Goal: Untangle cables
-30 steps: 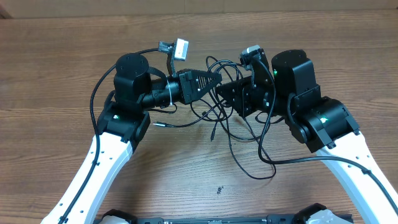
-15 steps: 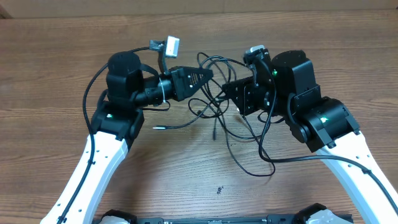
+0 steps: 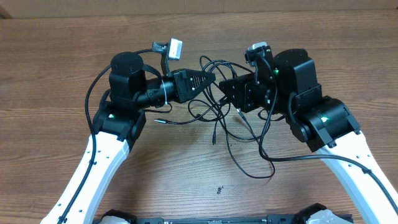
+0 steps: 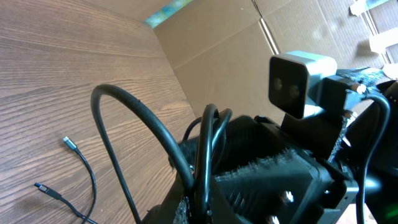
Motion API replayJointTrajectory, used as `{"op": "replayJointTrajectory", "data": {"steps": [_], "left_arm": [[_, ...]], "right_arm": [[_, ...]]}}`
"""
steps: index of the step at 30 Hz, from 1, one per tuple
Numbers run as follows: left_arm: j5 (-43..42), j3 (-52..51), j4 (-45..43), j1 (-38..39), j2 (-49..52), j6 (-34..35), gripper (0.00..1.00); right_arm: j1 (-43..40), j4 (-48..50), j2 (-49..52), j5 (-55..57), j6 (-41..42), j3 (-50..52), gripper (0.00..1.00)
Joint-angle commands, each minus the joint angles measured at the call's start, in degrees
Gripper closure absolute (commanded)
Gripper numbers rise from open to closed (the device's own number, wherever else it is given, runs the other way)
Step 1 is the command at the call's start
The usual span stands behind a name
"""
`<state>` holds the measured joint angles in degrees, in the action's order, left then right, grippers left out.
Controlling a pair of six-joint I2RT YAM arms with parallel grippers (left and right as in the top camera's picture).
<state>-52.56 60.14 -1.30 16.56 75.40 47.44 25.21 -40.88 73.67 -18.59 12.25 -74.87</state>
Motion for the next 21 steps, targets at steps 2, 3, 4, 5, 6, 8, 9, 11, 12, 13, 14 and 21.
{"op": "replayJointTrajectory", "data": {"steps": [2,3,4,5,6,8,9,11,12,13,14,21], "left_arm": [[-1.51,0.28,-0.28,1.51,-0.50,-0.63,0.96],[-1.53,0.28,-0.28,1.53,-0.50,-0.61,0.96],[-1.57,0.28,-0.26,1.53,-0.50,-0.63,0.96],[-1.68,0.28,-0.28,1.49,-0.50,-0.63,0.96],[-1.70,0.28,-0.28,1.49,-0.50,-0.66,0.96],[-1.68,0.28,-0.24,1.49,-0.50,-0.85,0.96],[-1.68,0.28,-0.24,1.46,-0.50,-1.25,0.96],[-1.18,0.28,-0.24,1.46,-0.50,-2.97,0.96],[-0.98,0.28,-0.22,1.46,-0.50,-4.33,0.96],[-0.85,0.28,-0.22,1.42,-0.50,-5.81,0.96],[-0.85,0.28,-0.15,1.42,-0.50,-7.61,0.96],[6.80,0.28,6.27,1.36,-0.50,-20.70,0.96]], "right_arm": [[-0.22,0.24,0.04,0.07,-0.26,-0.15,0.92],[-0.22,0.22,0.02,0.07,-0.26,-0.15,0.96],[-0.22,0.22,0.04,0.07,-0.28,-0.15,0.96],[-0.22,0.20,0.04,0.07,-0.28,-0.15,0.96],[-0.22,0.20,0.04,0.09,-0.28,-0.15,0.96],[-0.22,0.09,0.02,0.09,-0.26,-0.15,0.96],[-0.22,0.04,0.02,0.09,-0.24,-0.15,0.96],[-0.22,0.00,-0.04,0.09,-0.24,-0.15,0.96],[-0.22,-0.13,-0.04,0.11,-0.24,-0.17,0.96],[-0.22,-0.22,-0.15,0.11,-0.22,-0.20,0.96],[-0.22,-0.37,-0.28,0.33,-0.20,-0.22,0.96],[-0.22,-4.15,-3.65,8.70,-0.04,-0.22,0.96]]}}
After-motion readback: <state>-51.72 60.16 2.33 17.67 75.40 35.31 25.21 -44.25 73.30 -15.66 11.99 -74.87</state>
